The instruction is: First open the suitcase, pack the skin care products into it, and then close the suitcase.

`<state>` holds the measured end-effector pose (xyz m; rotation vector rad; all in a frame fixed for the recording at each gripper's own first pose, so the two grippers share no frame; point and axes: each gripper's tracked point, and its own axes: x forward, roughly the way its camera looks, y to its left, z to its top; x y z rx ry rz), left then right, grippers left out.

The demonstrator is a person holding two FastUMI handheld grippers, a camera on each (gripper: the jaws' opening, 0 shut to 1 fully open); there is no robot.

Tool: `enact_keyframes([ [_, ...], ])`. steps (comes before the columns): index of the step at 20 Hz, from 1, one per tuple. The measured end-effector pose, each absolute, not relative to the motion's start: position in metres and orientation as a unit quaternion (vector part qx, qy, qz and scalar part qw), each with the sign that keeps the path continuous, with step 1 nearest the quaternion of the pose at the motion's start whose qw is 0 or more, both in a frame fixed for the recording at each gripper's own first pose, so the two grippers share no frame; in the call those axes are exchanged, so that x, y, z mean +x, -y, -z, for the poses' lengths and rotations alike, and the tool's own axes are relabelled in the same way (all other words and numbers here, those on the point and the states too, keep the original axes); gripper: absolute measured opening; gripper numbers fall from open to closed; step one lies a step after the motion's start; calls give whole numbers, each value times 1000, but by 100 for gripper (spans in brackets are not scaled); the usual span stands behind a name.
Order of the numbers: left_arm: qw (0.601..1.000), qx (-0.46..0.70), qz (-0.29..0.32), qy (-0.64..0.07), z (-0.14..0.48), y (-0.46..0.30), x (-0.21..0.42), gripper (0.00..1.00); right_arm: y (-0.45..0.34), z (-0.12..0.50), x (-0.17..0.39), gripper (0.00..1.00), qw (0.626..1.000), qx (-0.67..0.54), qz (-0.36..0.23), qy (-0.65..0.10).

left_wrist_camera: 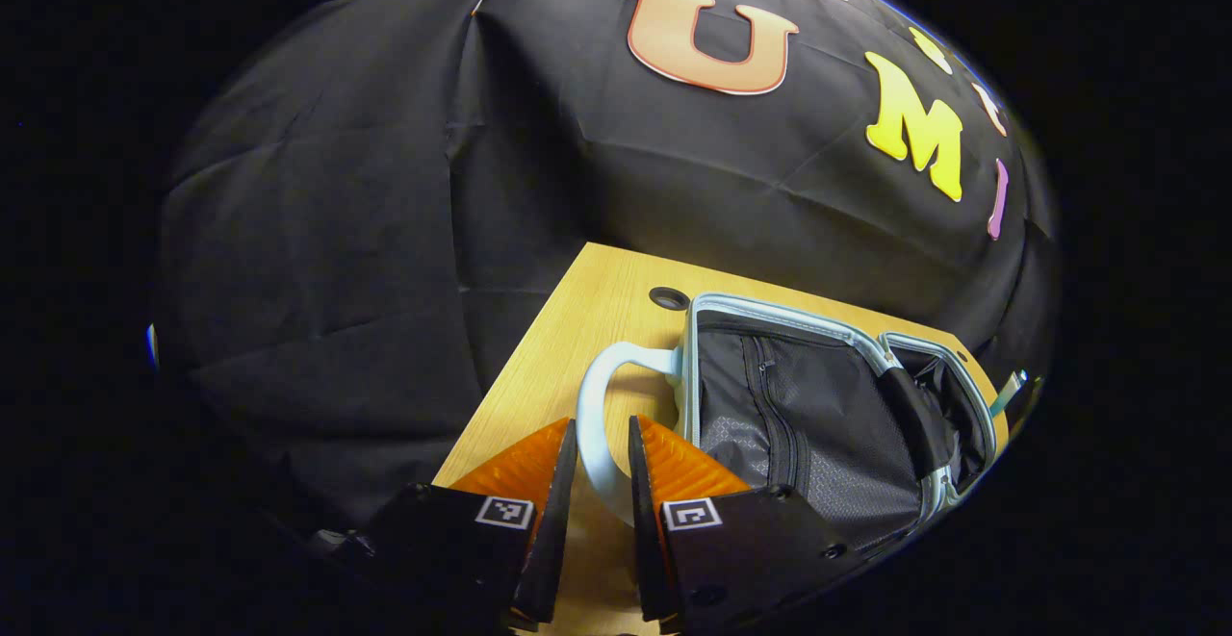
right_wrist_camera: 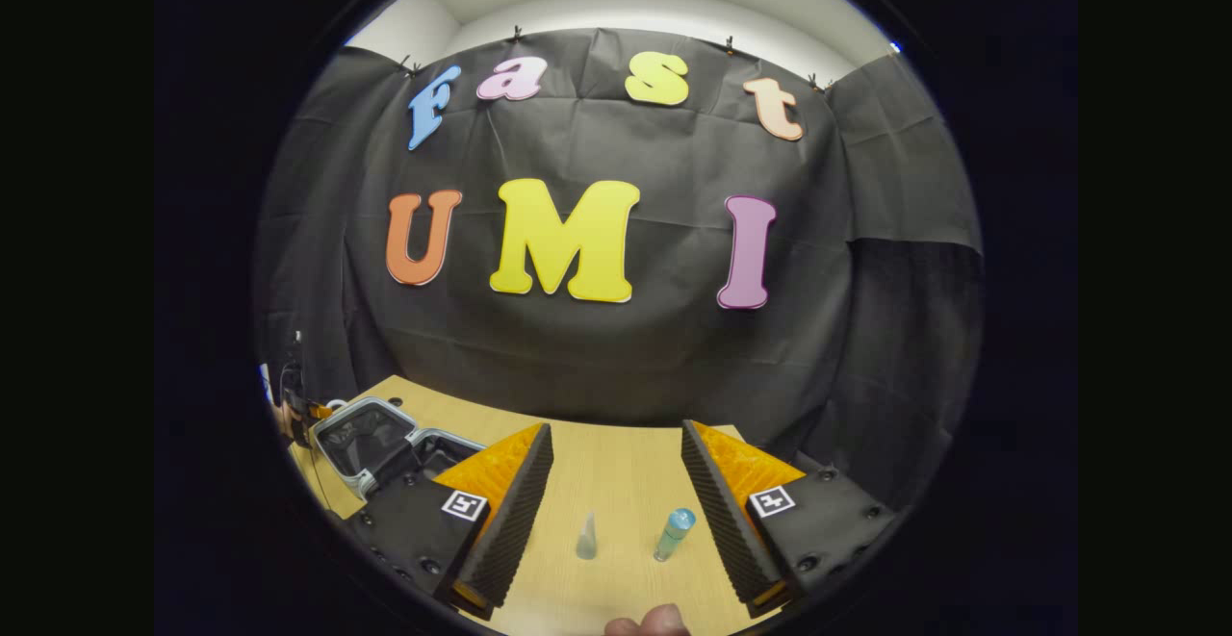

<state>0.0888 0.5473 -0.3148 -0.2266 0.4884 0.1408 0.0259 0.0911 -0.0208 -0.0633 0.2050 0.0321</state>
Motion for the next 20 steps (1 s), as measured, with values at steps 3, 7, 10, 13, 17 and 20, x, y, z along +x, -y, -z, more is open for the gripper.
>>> enact_keyframes([
  [3, 965, -124, -81, -217, 296, -550, 81, 50, -86, 20, 23, 80, 994, -37, -20, -99],
  [7, 979, -108, -86, -151, 212, -521, 66, 79, -70, 24, 21, 80, 995, -27, -20, -93],
  [10, 989, -66, -96, -93, 133, -473, 54, 82, -50, 28, 19, 80, 996, -3, -17, -90],
  [13, 994, -42, -90, -54, 74, -393, 36, 98, -19, 35, 15, 80, 996, 10, -9, -87],
  [17, 994, 24, -101, -35, 53, -279, 16, 100, 18, 60, 3, 80, 994, 20, -16, -105],
  [20, 995, 37, -85, -43, 52, -184, -1, 97, 41, 69, -11, 80, 994, 30, -23, -100],
])
